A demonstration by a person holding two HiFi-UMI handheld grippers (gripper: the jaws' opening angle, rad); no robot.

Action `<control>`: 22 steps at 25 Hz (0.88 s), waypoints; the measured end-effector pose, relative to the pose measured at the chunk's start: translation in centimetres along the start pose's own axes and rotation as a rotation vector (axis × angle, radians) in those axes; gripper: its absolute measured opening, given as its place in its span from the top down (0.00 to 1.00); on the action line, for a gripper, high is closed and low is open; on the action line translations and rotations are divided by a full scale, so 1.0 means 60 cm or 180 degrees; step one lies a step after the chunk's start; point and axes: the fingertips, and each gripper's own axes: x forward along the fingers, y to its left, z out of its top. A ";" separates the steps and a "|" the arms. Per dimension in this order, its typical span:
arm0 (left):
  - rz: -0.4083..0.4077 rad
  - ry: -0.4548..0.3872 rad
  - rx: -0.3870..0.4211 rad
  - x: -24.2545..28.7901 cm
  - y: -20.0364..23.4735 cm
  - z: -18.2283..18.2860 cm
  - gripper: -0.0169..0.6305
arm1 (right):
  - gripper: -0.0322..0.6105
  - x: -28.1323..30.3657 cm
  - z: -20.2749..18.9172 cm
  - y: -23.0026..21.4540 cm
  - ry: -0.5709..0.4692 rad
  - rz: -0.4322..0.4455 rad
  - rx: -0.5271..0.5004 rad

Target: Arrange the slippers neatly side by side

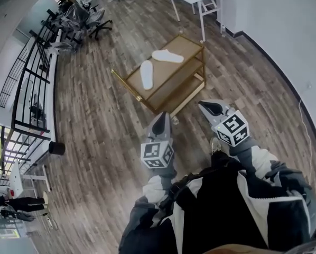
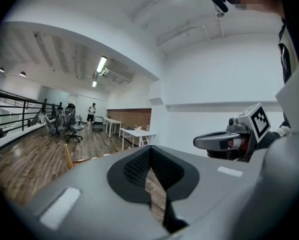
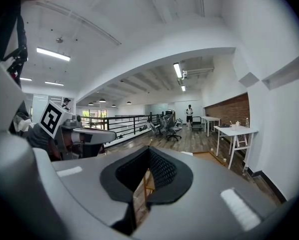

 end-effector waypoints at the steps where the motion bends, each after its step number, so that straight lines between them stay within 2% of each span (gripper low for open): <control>1: 0.0039 0.0003 -0.0002 0.020 0.008 0.006 0.96 | 0.94 0.016 0.006 -0.017 0.0006 0.0049 -0.0003; 7: 0.0125 0.0004 -0.0019 0.157 0.040 0.029 0.96 | 0.94 0.099 0.029 -0.125 0.0048 0.0274 -0.0066; 13: 0.0199 -0.0023 -0.0021 0.279 0.049 0.048 0.96 | 0.94 0.142 0.047 -0.239 0.0063 0.0351 -0.0098; 22: 0.0336 -0.0009 -0.0050 0.363 0.062 0.053 0.96 | 0.94 0.183 0.059 -0.326 0.0045 0.0466 -0.0113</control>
